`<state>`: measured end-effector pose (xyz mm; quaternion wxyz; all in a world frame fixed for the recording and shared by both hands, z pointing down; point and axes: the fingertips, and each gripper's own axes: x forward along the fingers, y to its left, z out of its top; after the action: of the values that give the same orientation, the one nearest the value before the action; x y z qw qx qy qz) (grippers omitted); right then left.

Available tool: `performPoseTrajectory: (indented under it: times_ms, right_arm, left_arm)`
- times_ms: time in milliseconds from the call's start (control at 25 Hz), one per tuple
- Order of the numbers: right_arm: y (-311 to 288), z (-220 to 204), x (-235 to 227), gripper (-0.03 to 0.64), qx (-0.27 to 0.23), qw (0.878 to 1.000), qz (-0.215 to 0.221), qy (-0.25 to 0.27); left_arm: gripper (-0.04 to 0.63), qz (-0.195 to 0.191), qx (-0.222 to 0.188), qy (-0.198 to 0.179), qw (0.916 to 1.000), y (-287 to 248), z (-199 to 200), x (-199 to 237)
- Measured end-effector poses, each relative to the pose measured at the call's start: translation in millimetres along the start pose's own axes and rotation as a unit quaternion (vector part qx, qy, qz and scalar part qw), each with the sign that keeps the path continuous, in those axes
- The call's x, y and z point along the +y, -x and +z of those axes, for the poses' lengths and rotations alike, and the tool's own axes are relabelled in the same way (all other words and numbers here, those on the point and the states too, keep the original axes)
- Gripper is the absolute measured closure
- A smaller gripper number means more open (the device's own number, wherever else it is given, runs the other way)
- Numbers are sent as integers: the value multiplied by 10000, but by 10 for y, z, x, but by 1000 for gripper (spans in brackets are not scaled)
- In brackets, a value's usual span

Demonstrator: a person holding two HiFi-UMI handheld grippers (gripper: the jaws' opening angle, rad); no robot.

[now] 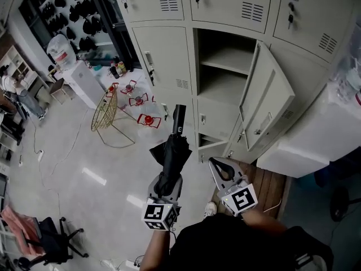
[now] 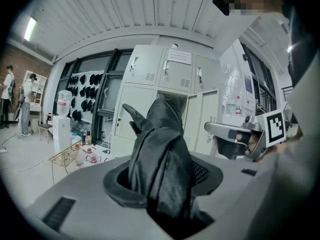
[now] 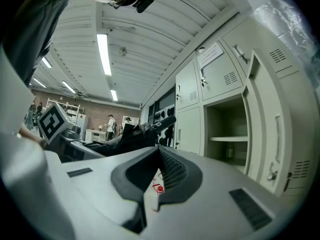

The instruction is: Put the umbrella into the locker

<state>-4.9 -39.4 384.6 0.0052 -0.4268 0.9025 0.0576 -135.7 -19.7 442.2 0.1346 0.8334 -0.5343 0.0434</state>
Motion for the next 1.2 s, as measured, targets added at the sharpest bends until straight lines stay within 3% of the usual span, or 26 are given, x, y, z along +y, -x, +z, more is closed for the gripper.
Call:
performPoseTrajectory:
  times_ms: [360, 560, 840, 1200]
  right_arm:
    - [-175, -180, -474, 618, 11, 9997, -263, -6]
    - [-223, -482, -663, 618, 7, 9985, -532, 107]
    - [-450, -920, -889, 618, 110, 9941, -1078, 90]
    - [-916, -983, -1072, 618, 107, 9850, -1714, 131]
  left_arm:
    - [391, -186, -67, -258, 9995, -580, 165, 32]
    - [391, -431, -234, -395, 9980, -916, 149, 108]
    - [391, -1038, -343, -675, 9917, -1496, 128, 261]
    - [391, -1793, -125, -1002, 9786, -1913, 232, 546]
